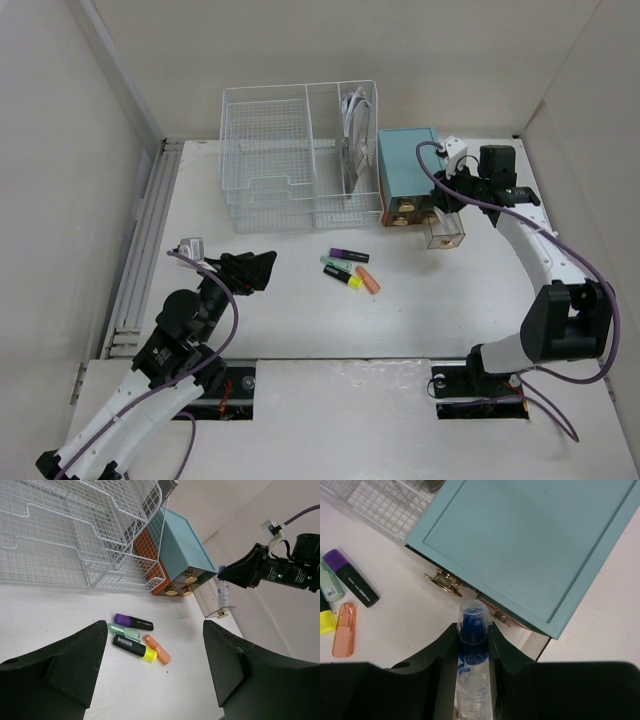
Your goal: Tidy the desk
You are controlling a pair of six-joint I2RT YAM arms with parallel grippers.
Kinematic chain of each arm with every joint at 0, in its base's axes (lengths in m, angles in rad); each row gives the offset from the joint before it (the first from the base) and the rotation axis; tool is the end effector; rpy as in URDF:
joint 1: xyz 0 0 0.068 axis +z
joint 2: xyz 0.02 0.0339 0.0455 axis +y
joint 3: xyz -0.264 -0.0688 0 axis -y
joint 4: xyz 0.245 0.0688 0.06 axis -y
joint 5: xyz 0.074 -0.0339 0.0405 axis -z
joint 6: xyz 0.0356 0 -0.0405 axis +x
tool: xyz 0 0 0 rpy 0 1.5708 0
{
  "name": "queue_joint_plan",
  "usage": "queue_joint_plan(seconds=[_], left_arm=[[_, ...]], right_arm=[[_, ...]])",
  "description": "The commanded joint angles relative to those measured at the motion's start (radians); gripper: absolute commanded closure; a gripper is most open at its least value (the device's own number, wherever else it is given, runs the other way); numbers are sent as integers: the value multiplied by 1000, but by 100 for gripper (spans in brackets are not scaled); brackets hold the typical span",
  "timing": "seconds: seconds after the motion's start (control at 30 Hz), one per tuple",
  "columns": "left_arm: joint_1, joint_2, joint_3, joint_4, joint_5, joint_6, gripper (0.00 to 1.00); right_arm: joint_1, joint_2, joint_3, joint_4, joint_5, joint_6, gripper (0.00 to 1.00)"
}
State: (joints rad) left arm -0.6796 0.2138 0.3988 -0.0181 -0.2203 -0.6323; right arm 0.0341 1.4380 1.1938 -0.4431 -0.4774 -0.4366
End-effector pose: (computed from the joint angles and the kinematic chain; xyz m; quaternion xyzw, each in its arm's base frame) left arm 0.0819 -0.0562 0.2916 -0.0687 0.6436 -0.4066 0.6447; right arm 0.3182 0.0272 0.3071 -0.3031 0.8306 0.1264 0.4497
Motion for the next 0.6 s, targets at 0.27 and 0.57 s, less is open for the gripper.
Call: queue_joint_plan(seconds=[0.27,0.57], left_arm=[[-6,-16,5,47,10,16,26],[-6,-16,5,47,10,16,26]], right_arm=[[6,2,32,-49,-6,-10,34],[16,-123,52,-60,-27,-36,85]])
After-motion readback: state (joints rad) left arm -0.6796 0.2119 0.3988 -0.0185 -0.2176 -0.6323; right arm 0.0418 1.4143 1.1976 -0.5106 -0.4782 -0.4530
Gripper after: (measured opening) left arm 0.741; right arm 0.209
